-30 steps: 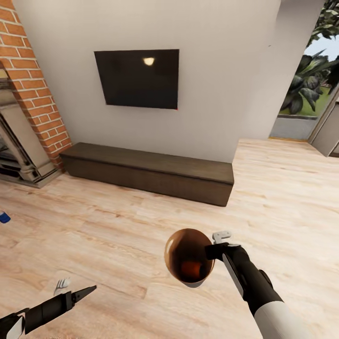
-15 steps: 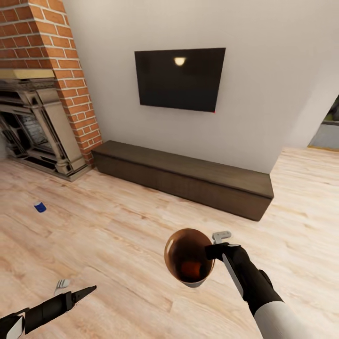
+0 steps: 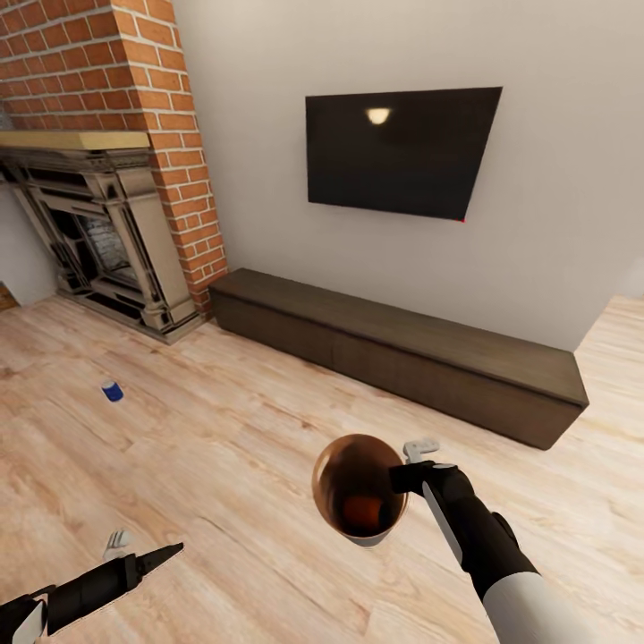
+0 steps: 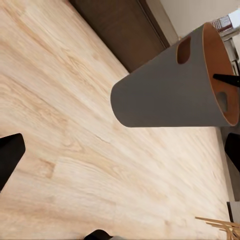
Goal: Put the three can of soda from the living room inside the tash can in the kitchen.
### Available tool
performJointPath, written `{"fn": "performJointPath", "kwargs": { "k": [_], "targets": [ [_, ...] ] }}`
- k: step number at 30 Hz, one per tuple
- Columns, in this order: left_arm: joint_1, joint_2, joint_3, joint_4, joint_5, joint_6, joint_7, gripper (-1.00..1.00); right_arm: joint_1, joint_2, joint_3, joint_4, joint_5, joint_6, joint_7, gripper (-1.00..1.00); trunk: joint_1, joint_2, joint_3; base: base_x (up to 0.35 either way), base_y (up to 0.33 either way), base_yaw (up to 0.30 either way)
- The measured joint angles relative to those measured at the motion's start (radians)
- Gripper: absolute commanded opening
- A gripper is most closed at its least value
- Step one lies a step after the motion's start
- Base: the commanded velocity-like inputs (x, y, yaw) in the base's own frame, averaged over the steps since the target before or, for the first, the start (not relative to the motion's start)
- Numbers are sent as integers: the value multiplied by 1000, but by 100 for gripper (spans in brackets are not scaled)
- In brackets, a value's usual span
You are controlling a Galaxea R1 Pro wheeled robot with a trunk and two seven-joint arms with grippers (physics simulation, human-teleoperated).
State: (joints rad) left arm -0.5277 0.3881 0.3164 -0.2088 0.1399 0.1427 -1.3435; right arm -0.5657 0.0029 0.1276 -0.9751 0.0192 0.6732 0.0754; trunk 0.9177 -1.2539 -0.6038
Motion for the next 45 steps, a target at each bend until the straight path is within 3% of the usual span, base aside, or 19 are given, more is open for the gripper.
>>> {"fn": "performJointPath", "kwargs": {
  "k": [45],
  "targets": [
    [0,0,-1,0,0,0,-2,100,0,0,0,1,0,0,0,-100,0,0,0,206,305,0]
  ]
}}
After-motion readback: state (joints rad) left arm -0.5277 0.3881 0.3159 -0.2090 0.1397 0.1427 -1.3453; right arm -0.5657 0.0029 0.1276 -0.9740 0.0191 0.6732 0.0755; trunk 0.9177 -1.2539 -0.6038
